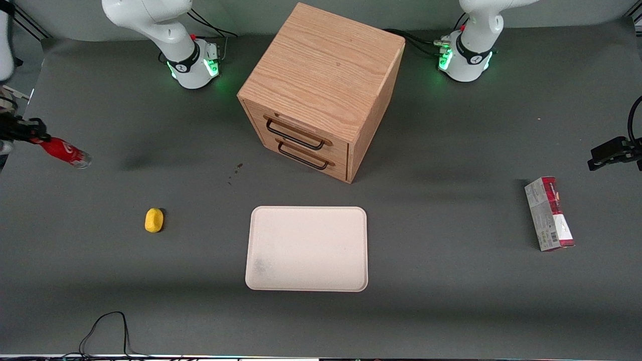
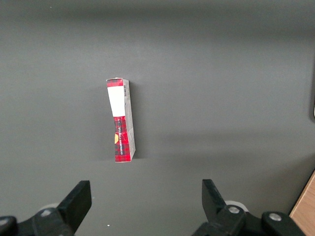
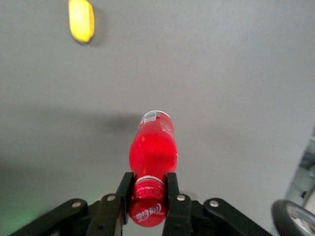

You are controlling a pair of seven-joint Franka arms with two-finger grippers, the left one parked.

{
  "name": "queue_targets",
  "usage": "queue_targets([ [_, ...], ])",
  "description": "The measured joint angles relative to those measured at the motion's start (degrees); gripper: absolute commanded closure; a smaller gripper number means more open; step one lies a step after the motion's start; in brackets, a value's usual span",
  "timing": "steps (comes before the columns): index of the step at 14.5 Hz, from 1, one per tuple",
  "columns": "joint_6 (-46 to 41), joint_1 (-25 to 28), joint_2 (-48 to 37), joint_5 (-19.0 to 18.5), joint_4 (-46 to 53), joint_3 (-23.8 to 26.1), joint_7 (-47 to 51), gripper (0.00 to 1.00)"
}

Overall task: Place coke bottle on tray
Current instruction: 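Lift the bottle and carry it over the cream tray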

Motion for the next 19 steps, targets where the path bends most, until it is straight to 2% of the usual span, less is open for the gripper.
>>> queue_targets([
  [6,-18.43,6.37,-0.16,0.57,21.6,0.29,0.0,1.0],
  [9,-19.68,7.16,1.51,5.69,24.35,0.43,0.0,1.0],
  [11,-19.47,7.4,6.86,10.53,28.04,1.69,0.0,1.0],
  [14,-19.98,7.92,20.36,16.28,40.73,5.42,0.01,1.0],
  [16,-20.23,8.19,29.15,17.58,49.35,9.49,2.08,1.0],
  [19,-19.41,8.11,37.49,17.88,56.55,18.98,13.62,1.0],
])
